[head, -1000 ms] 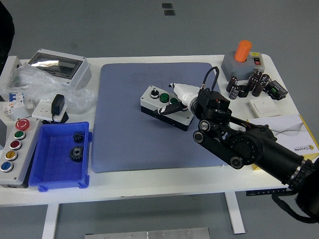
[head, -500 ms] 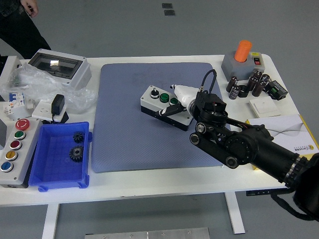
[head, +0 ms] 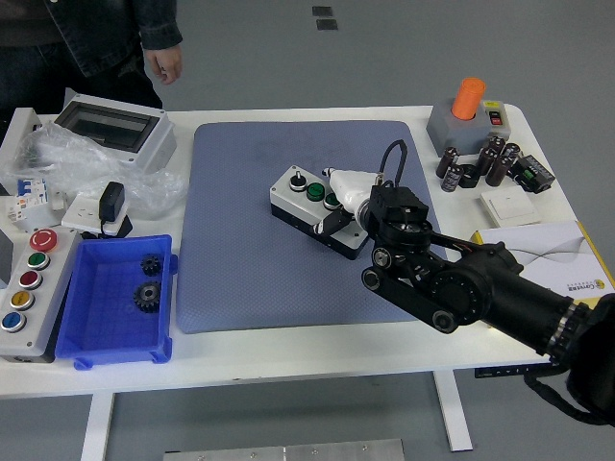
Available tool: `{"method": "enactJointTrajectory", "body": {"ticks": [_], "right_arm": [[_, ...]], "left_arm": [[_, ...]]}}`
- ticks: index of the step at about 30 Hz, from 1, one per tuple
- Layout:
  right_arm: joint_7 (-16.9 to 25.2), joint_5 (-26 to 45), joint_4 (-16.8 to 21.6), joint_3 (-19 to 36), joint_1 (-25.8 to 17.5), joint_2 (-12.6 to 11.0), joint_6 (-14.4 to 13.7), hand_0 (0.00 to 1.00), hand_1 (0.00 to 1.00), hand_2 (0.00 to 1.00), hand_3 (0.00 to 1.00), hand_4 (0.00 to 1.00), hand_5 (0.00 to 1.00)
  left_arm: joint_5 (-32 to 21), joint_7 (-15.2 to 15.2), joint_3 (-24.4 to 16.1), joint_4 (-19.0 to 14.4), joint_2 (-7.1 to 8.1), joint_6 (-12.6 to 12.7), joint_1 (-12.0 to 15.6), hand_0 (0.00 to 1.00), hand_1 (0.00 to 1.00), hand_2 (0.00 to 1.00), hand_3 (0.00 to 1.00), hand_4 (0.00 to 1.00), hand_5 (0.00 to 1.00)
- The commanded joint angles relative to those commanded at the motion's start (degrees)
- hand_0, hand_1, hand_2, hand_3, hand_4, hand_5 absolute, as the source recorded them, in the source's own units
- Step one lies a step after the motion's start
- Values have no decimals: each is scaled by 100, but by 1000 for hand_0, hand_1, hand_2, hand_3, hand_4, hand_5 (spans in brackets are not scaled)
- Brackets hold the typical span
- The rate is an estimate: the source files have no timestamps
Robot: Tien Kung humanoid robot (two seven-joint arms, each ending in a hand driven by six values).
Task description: Pick up the button,place it on the desk,press the button,press the button
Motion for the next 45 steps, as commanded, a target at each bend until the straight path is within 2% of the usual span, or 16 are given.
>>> {"method": "enactJointTrajectory", "body": {"ticks": [2, 3, 8, 9, 14, 15, 21, 26, 27, 32, 33, 38, 39, 40, 44, 45], "right_arm": [[0, -43, 14, -16, 3, -3, -7, 269, 557, 579, 965, 675, 136], [0, -57, 19, -27, 4, -5, -5, 238, 485, 478, 662, 477, 34], [0, -86, 21, -115, 9, -15, -11, 238, 485, 478, 662, 477, 34], [0, -87, 22, -134, 9, -17, -17, 219, 446, 380, 470, 484, 2], [0, -112, 76, -246, 19, -41, -45, 219, 446, 380, 470, 484, 2], [0, -122, 95, -268, 24, -49, -51, 222, 444, 360, 439, 420, 2], [0, -207, 205, -347, 39, -101, -125, 221, 447, 360, 439, 393, 2], [0, -258, 450, -425, 86, -272, -285, 221, 447, 360, 439, 393, 2], [0, -283, 560, -448, 119, -358, -307, 227, 467, 376, 444, 360, 2], [13, -218, 1033, -538, 322, -780, -211, 227, 467, 376, 444, 360, 2], [77, -174, 1132, -578, 386, -882, -220, 236, 489, 402, 447, 222, 2], [666, 156, 1587, -1020, 796, -1462, -499, 236, 489, 402, 447, 222, 2], [808, 258, 1657, -1139, 871, -1581, -565, 254, 502, 414, 431, 171, 2], [949, 354, 1714, -1258, 931, -1692, -625, 254, 502, 414, 431, 171, 2], [1465, 739, 1871, -1664, 1088, -1986, -837, 254, 502, 414, 431, 171, 2], [1619, 845, 1908, -1749, 1123, -2042, -881, 395, 529, 424, 429, 176, 2]], "left_arm": [[0, -3, 1, 0, 0, 1, -3, 614, 529, 502, 585, 527, 147], [0, -5, 2, 0, 0, 1, -4, 613, 528, 503, 585, 521, 142], [-2, -16, 11, 0, 3, 1, -7, 613, 528, 503, 585, 521, 142], [-3, -17, 12, 0, 3, 1, -6, 613, 526, 503, 584, 518, 142], [-8, -20, 17, 0, 11, 6, -1, 613, 526, 503, 584, 518, 142], [-10, -20, 17, 0, 13, 7, -1, 612, 527, 502, 583, 515, 145], [-17, -25, 10, 0, 19, 15, -4, 612, 526, 502, 584, 516, 142], [-25, -26, 3, 0, 26, 21, 3, 612, 526, 502, 584, 516, 142], [-25, -25, 0, 0, 30, 23, 4, 611, 526, 502, 582, 514, 143], [-31, -29, -4, 0, 46, 33, 5, 611, 526, 502, 582, 514, 143], [-32, -31, -4, 0, 48, 34, 4, 612, 528, 503, 584, 514, 144], [-45, -37, 3, 0, 53, 41, -7, 612, 528, 503, 584, 514, 144], [-55, -41, 8, 0, 54, 44, -9, 611, 529, 502, 583, 510, 149], [-62, -44, 12, 0, 54, 46, -11, 611, 529, 502, 583, 510, 149], [-86, -48, 28, 0, 54, 53, -11, 611, 529, 502, 583, 510, 149], [-93, -49, 34, 0, 53, 54, -10, 611, 529, 503, 583, 509, 155]]}}
